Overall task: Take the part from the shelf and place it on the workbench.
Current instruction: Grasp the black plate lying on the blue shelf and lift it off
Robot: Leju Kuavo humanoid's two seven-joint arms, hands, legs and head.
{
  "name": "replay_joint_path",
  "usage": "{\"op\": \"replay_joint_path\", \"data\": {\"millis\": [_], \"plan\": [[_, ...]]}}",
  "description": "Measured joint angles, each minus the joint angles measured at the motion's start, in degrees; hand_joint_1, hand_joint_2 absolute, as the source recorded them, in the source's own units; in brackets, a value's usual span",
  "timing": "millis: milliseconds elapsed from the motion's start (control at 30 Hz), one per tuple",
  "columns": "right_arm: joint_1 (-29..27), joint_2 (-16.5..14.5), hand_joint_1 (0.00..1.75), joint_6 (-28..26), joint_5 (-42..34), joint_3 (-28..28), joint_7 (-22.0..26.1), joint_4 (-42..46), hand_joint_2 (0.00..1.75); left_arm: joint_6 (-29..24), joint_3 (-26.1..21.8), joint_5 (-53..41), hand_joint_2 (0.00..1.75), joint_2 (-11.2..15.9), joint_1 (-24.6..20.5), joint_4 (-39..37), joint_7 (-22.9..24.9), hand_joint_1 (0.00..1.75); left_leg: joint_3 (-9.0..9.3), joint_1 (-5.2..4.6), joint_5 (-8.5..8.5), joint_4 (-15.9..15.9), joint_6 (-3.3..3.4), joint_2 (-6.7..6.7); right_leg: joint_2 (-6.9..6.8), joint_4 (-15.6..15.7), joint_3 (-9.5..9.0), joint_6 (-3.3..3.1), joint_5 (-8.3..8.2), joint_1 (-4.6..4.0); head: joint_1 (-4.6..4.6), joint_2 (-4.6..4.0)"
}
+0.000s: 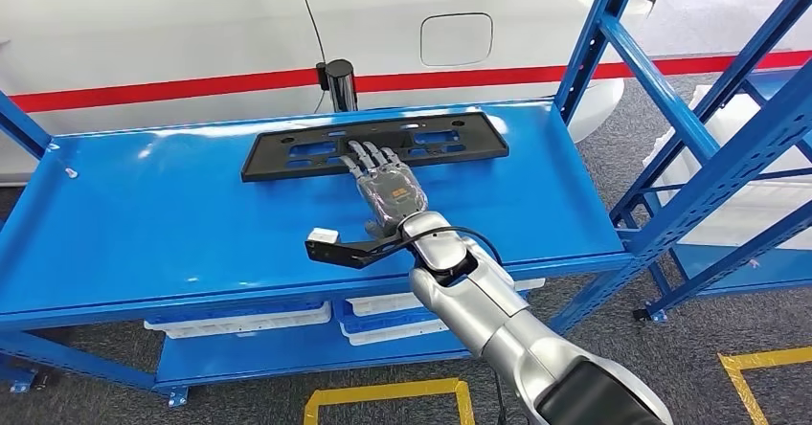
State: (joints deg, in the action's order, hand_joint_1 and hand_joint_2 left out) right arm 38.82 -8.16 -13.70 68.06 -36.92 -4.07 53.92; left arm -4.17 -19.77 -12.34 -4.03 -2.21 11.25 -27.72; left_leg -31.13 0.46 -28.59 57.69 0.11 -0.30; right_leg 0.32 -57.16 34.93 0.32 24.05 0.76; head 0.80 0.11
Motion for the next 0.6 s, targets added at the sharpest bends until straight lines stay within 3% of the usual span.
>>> {"op": "replay_joint_path", "data": {"millis": [67, 133, 167, 200, 233, 300, 333, 400, 500, 533, 600], "plan": [[0.21, -0.05, 0.0, 0.05, 0.02, 0.06, -0.01, 0.21, 1.75, -0.03, 0.02, -0.16, 0.0, 0.03, -0.03, 0.02, -0.02, 0.0, -2.34, 0.29, -2.15, 4.81, -0.71, 0.08, 0.06, 0.19, -0.84, -0.78, 0.41, 0.32, -0.16, 0.0], [0.28, -0.08, 0.0, 0.11, 0.01, 0.06, -0.04, 0.15, 1.75, -0.04, 0.03, -0.27, 0.0, 0.01, 0.02, 0.0, 0.0, 0.0, -6.96, 0.55, -4.61, 12.42, -1.27, 0.12, 0.09, 0.17, -1.39, -1.26, 0.96, 0.24, -0.24, 0.0], [0.25, -0.07, 0.0, 0.13, 0.01, 0.07, -0.06, 0.07, 1.75, -0.06, 0.02, -0.29, 0.0, 0.01, 0.08, -0.01, 0.03, 0.0, -8.97, 0.66, -4.85, 14.97, -1.44, 0.13, 0.12, 0.16, -1.65, -1.35, 1.24, 0.2, -0.24, 0.0], [0.22, -0.07, 0.0, 0.13, 0.01, 0.1, -0.09, -0.02, 1.75, -0.07, 0.02, -0.32, 0.0, 0.02, 0.13, -0.02, 0.05, 0.0, -10.02, 0.74, -3.87, 15.38, -1.52, 0.14, 0.19, 0.16, -2.0, -1.3, 1.56, 0.18, -0.24, 0.0], [0.21, -0.06, 0.0, 0.12, 0.02, 0.14, -0.11, -0.1, 1.75, -0.08, 0.01, -0.37, 0.0, 0.04, 0.15, -0.02, 0.06, 0.0, -9.9, 0.82, -1.76, 13.51, -1.5, 0.15, 0.27, 0.15, -2.44, -1.2, 1.89, 0.18, -0.24, 0.0], [0.29, -0.06, 0.0, 0.11, 0.02, 0.22, -0.14, -0.17, 1.75, -0.09, 0.01, -0.43, 0.0, 0.1, 0.13, -0.03, 0.08, 0.0, -7.17, 0.86, 3.31, 5.91, -1.22, 0.15, 0.37, 0.19, -3.46, -0.82, 2.66, 0.17, -0.22, 0.0], [0.44, -0.04, 0.0, 0.11, 0.02, 0.25, -0.16, -0.18, 1.75, -0.09, 0.02, -0.47, 0.0, 0.1, 0.1, -0.03, 0.08, 0.0, -5.6, 0.73, 4.67, 2.58, -0.99, 0.13, 0.39, 0.19, -3.8, -0.54, 3.03, 0.02, -0.21, 0.0], [0.73, -0.01, 0.0, 0.11, 0.02, 0.28, -0.18, -0.23, 1.75, -0.09, 0.02, -0.52, 0.0, 0.1, -0.04, -0.03, 0.1, 0.0, -4.09, 0.33, 4.8, -0.11, -0.3, 0.08, 0.38, 0.3, -4.03, 0.08, 3.5, -0.15, -0.17, 0.0], [0.85, 0.01, 0.0, 0.09, 0.02, 0.43, -0.19, -0.28, 1.75, -0.09, 0.01, -0.53, 0.0, 0.03, -0.02, -0.03, 0.11, 0.0, -3.39, 0.18, 4.42, -0.85, 0.96, 0.06, 0.26, -0.08, -3.87, 1.02, 4.12, -0.16, -0.07, 0.0], [0.91, 0.01, 0.0, 0.08, 0.02, 0.51, -0.19, -0.27, 1.75, -0.09, 0.01, -0.53, 0.0, 0.01, 0.01, -0.03, 0.1, 0.0, -3.0, 0.25, 4.39, -1.17, 1.37, 0.08, 0.18, -1.52, -3.15, 1.15, 4.73, -0.18, -0.07, 0.0], [0.93, 0.1, 0.0, 0.07, 0.02, 0.64, -0.19, -0.31, 1.75, -0.09, 0.01, -0.53, 0.0, 0.02, -0.01, -0.03, 0.1, 0.0, -2.39, 0.23, 4.1, -1.48, 2.01, 0.12, 0.08, -7.95, 0.48, 0.94, 6.83, -0.13, -0.02, 0.0]]}}
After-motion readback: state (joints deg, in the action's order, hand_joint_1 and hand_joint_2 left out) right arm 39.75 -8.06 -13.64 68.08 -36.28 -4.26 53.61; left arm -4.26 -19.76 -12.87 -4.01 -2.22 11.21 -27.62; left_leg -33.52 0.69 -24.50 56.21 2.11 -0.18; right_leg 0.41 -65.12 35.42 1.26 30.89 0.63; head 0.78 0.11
